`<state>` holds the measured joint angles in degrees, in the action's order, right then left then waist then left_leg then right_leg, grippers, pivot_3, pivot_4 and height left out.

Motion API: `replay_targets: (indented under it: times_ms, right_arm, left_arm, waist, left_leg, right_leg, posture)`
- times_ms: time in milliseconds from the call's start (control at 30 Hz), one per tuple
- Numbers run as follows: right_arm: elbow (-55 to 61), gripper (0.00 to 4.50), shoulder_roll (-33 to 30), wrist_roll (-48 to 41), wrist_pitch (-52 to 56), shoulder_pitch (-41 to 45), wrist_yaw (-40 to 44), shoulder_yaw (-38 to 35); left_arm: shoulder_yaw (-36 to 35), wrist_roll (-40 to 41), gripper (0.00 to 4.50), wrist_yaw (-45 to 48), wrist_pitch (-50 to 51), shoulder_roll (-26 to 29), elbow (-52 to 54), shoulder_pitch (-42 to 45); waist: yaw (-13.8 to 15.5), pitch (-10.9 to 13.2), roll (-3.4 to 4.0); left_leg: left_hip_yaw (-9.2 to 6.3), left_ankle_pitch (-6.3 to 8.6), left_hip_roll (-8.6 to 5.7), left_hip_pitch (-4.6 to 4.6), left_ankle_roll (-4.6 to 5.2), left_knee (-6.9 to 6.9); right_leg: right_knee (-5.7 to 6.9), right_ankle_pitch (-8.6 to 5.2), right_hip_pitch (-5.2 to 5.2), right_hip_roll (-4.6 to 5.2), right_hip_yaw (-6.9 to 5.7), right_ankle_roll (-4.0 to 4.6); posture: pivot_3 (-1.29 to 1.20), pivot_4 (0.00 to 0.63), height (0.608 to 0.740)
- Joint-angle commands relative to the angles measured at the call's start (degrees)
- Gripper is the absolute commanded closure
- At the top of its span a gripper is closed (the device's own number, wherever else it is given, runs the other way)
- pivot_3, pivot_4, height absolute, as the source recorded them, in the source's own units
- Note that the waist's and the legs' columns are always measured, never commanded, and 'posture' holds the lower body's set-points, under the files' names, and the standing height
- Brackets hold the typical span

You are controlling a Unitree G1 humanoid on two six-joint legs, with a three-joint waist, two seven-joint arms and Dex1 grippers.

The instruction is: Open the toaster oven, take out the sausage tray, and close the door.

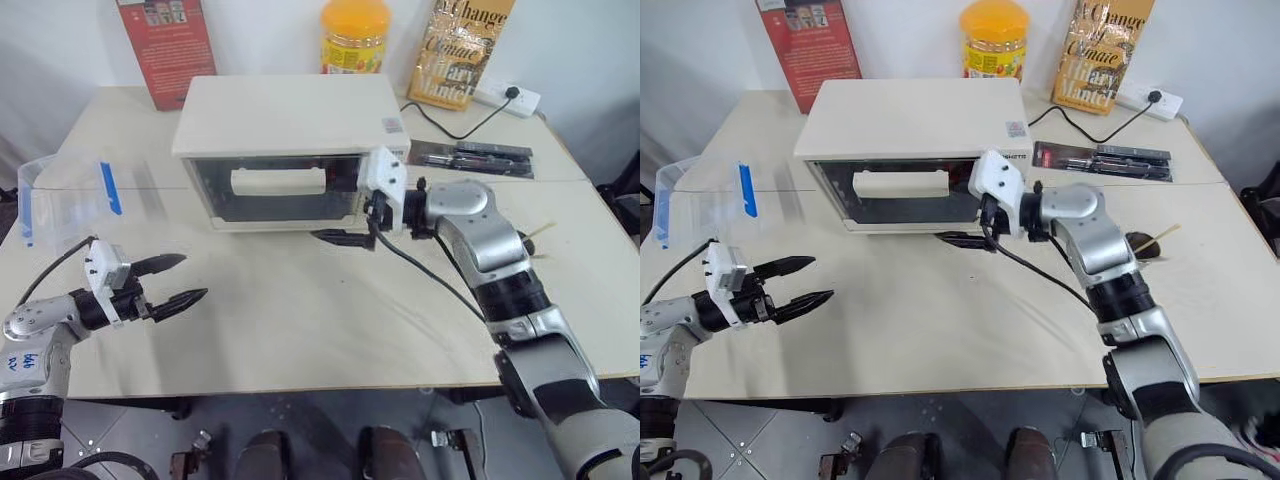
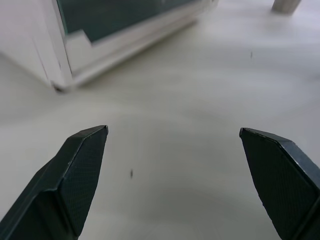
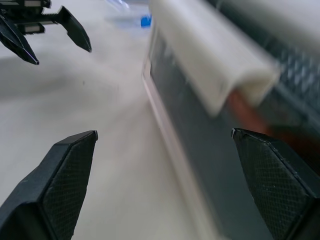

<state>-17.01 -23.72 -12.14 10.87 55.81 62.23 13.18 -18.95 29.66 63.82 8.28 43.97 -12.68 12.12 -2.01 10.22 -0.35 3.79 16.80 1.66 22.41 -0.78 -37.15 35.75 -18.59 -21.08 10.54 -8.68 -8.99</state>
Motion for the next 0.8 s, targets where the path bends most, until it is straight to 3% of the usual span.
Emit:
replay_targets:
  times_ms: [33,333,600,800]
  right_arm:
    - [1.5,0.00,1.0,-1.2,-2.8,1.8,2.7,-0.8]
    - [17.0,0.00,-1.7,-3.9,4.5,-6.5,8.6,1.5]
    - [19.3,0.00,-1.6,-2.1,4.6,-10.2,7.6,3.1]
    - [21.6,0.00,-1.8,-1.4,5.5,-13.0,5.8,3.4]
  left_arm:
    - [-4.6,4.4,0.01,-1.7,3.4,0.3,4.3,-0.8]
    - [-11.9,7.3,0.01,-2.2,10.0,5.9,5.3,-2.6]
    - [-13.0,9.0,2.37,4.5,10.7,9.9,-1.7,2.8]
    - [-8.6,7.6,4.25,10.5,9.9,9.5,-8.9,12.5]
  waist:
    - [-0.1,0.0,-0.04]
    - [-0.9,0.1,-0.12]
    - [-0.9,0.1,-0.14]
    - [-0.9,0.1,-0.17]
  left_leg:
    - [0.00,0.01,0.00,0.00,-0.01,0.01]
    - [0.11,0.04,0.05,0.04,-0.07,0.06]
    - [0.24,0.06,0.07,0.04,-0.10,0.07]
    - [0.25,0.06,0.07,0.04,-0.10,0.05]
  right_leg:
    - [0.01,0.00,-0.01,0.00,0.00,0.00]
    - [0.12,0.00,-0.21,-0.01,-0.01,0.00]
    - [0.13,0.00,-0.30,-0.02,0.02,0.00]
    - [0.15,0.00,-0.30,-0.02,0.01,0.00]
  posture:
    - [0.00,0.150,0.740]
    - [0.00,0.150,0.740]
    - [0.00,0.150,0.740]
    - [0.00,0.150,0.740]
